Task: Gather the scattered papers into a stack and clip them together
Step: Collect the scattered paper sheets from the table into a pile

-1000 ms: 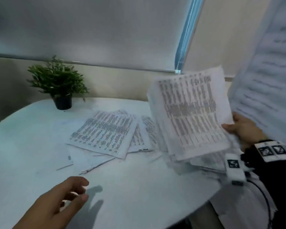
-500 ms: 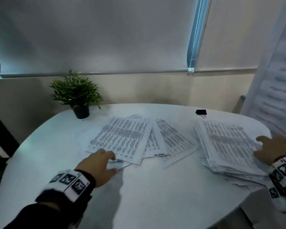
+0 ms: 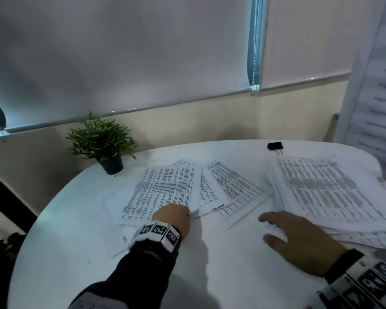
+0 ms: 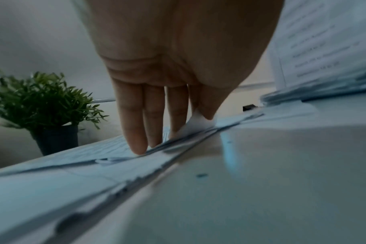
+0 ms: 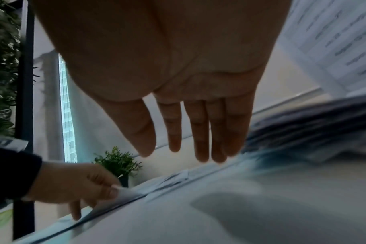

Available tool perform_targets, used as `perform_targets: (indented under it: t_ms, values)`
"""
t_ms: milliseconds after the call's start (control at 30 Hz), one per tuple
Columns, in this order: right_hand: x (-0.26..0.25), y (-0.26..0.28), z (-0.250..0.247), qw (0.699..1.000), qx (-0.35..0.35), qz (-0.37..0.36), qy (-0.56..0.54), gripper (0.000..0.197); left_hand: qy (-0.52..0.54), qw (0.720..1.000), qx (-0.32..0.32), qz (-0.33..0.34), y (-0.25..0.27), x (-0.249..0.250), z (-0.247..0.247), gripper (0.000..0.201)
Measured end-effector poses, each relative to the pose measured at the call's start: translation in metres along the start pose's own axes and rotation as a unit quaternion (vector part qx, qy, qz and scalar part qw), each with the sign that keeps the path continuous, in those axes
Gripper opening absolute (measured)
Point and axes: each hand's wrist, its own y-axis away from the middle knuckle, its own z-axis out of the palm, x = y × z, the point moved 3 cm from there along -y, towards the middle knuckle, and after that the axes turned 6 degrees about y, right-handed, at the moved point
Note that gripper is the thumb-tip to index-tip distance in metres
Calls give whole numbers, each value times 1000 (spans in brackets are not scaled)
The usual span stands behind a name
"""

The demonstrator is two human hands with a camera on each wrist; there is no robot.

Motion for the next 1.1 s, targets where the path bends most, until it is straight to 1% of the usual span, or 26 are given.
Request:
perform_targets:
  t_ms: [67, 133, 167, 200, 233, 267, 333, 367, 400, 433, 467, 500, 533, 567, 600, 633, 667, 700, 733, 767, 800, 867, 900, 967, 1033, 1100]
  values:
    - [-10, 2, 8, 998, -55, 2, 23, 41, -3, 1000, 4, -6, 5, 2, -5, 33]
    - [-12, 0, 12, 996, -76, 18, 34, 49, -31, 999, 22, 7, 17, 9, -15, 29]
    - [-14, 0, 11, 997, -75, 33, 1, 59, -50, 998, 38, 24, 26, 16, -21, 28]
    - [-16, 0, 9, 995, -62, 49, -63, 67, -65, 995, 54, 49, 37, 26, -26, 27]
    - [-18, -1, 8, 986, -47, 72, -145, 69, -70, 992, 67, 80, 48, 39, -31, 26]
    - [-20, -2, 6, 965, -32, 99, -242, 68, -70, 988, 76, 112, 59, 51, -32, 24]
    - [-28, 0, 2, 892, -28, 147, -427, 63, -68, 976, 95, 184, 85, 76, -37, 23]
    - [-31, 2, -1, 865, -25, 155, -476, 58, -89, 964, 111, 224, 97, 84, -36, 22]
    - [-31, 3, -2, 857, -15, 150, -494, 55, -79, 961, 102, 244, 111, 89, -36, 20]
    - [-28, 4, -3, 869, 1, 134, -476, 58, -35, 961, 76, 265, 121, 92, -39, 21]
    - [-24, 3, -3, 892, 22, 114, -437, 61, 27, 955, 60, 290, 128, 92, -40, 27]
    - [-21, 3, -4, 917, 34, 96, -386, 61, 103, 949, 65, 291, 131, 91, -43, 38]
    - [-18, 3, -6, 936, 42, 81, -340, 60, 149, 952, 66, 259, 126, 86, -47, 50]
    - [-15, 2, -8, 949, 43, 76, -304, 57, 183, 958, 82, 205, 115, 74, -50, 56]
    - [-11, 2, -10, 956, 35, 78, -282, 55, 207, 962, 105, 142, 96, 56, -49, 55]
    - [-9, 2, -10, 959, 13, 86, -270, 54, 221, 965, 121, 70, 76, 37, -48, 49]
    - [-8, 2, -9, 959, -15, 91, -266, 53, 214, 971, 109, -14, 56, 16, -46, 44]
    - [-9, 3, -7, 961, -45, 94, -257, 52, 197, 972, 89, -95, 38, -4, -41, 50]
    - [-9, 4, -5, 965, -70, 88, -237, 51, 178, 968, 66, -164, 24, -22, -35, 63]
    - [-8, 5, -1, 971, -87, 82, -208, 50, 170, 960, 49, -218, 14, -36, -30, 73]
    - [-8, 5, 2, 975, -98, 80, -185, 49, 175, 949, 34, -259, 7, -48, -23, 77]
    - [-9, 6, 5, 975, -118, 82, -172, 48, 199, 932, -6, -303, -1, -61, -8, 81]
    - [-9, 6, 7, 973, -129, 80, -175, 47, 208, 926, -26, -314, -4, -64, 0, 88]
    - [-11, 6, 9, 973, -144, 67, -168, 47, 209, 918, -43, -334, -8, -65, 11, 95]
    - [-7, 5, 14, 972, -140, 65, -178, 48, 196, 924, -51, -325, -15, -63, 12, 87]
    - [-3, 4, 19, 970, -139, 75, -184, 50, 201, 926, -63, -314, -18, -59, 9, 72]
